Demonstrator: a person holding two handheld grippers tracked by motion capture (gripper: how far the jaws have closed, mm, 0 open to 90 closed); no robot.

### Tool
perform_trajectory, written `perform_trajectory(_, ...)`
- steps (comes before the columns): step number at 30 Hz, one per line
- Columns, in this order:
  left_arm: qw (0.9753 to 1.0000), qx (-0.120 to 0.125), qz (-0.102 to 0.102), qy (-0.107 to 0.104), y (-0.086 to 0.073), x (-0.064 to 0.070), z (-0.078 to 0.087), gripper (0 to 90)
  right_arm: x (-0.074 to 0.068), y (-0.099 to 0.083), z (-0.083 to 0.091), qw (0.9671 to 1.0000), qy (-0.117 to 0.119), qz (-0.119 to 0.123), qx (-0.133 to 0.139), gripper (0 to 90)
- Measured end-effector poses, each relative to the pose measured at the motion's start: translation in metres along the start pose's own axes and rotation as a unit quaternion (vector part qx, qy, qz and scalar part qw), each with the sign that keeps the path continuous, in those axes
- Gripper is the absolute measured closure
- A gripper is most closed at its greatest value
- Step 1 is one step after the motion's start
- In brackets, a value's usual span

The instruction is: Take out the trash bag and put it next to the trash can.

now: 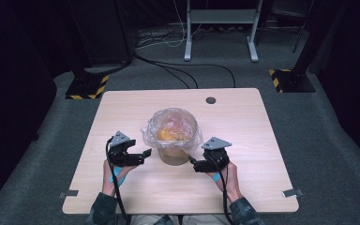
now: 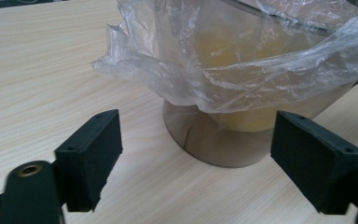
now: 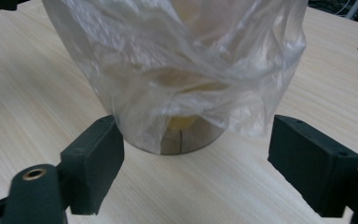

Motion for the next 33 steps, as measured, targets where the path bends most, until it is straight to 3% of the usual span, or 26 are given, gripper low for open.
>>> perform_trajectory(8, 0.9992, -0.004, -0.030, 0.027, 0.007, 0.006, -0.003, 32.0, -0.003, 0.009, -0.004, 0.9999, -0.005, 0.009, -0.007, 51.7)
perform_trajectory(12, 0.9987, 0.005, -0.044, 0.027, 0.010, 0.010, -0.001, 42.9, -0.005, 0.011, -0.002, 0.9998, -0.001, 0.020, -0.005, 69.6)
perform_trajectory(17, 0.9979, 0.005, -0.059, 0.027, 0.013, 0.012, -0.002, 57.9, -0.007, 0.014, 0.000, 0.9995, -0.002, 0.031, 0.004, 83.2)
perform_trajectory(20, 0.9968, -0.001, -0.075, 0.029, 0.014, 0.015, -0.003, 66.4, -0.008, 0.014, 0.000, 0.9993, -0.001, 0.036, 0.007, 86.9)
perform_trajectory(27, 0.9965, 0.001, -0.076, 0.035, 0.020, 0.017, -0.002, 84.0, -0.008, 0.018, 0.005, 0.9988, -0.007, 0.046, 0.016, 88.1)
perform_trajectory(33, 0.9960, 0.014, -0.079, 0.041, 0.024, 0.017, 0.003, 88.8, -0.005, 0.023, 0.011, 0.9987, -0.011, 0.042, 0.027, 84.8)
Point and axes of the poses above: each handheld gripper's, and its own axes: z roughly backward along the jaws, y roughly out of its top, x roughly to its right, the point moved 2 cm from there along -z, roughly forward along the jaws, and after that the axes turned 2 degrees about x, right-handed, at the moved point
